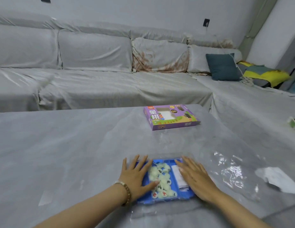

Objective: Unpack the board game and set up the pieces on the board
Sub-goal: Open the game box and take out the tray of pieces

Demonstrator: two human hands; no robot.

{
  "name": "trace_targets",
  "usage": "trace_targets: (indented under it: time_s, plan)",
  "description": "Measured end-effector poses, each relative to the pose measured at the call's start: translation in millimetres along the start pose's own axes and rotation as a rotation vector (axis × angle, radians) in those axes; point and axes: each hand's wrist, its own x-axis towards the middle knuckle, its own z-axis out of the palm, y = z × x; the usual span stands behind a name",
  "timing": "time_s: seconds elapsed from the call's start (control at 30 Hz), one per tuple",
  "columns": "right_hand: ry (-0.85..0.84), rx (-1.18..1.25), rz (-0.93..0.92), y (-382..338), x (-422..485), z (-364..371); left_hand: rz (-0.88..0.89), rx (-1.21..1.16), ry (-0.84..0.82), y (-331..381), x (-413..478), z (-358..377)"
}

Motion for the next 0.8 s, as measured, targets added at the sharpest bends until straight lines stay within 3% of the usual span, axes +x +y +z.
trace_targets:
  time_s: [0.17,0.33,0.47,0.57,0.67,0.73,0.8]
  plan:
    - [-0.003,-0.079,-0.023,-33.7,-7.6,23.2,-0.093,-0.028,0.037,-10.2,-21.7,0.8]
    - [-0.112,0.028,-0.069,-81.1,-3.0,38.4,-0.202,0.003,0.067,-35.8,-60.0,-8.9]
    - [-0.116,0.353,-0.118,-119.6,14.2,52.4,-0.374,-0.028,0.101,-59.1,-84.8,-10.9]
    - [0.105,0.674,-0.04,-127.0,23.3,43.5,-0.418,-0.036,0.115,-63.6,-91.9,-8.9]
    - [0.261,0.294,-0.03,-112.8,32.5,29.8,-0.397,-0.014,0.106,-65.5,-88.9,-10.4]
    - [0.207,0.074,-0.045,-104.8,36.6,21.8,-0.395,-0.018,0.105,-67.5,-82.7,-14.9]
    - [0.089,0.023,-0.03,-101.0,39.4,20.2,-0.427,-0.024,0.141,-64.6,-71.2,-21.0]
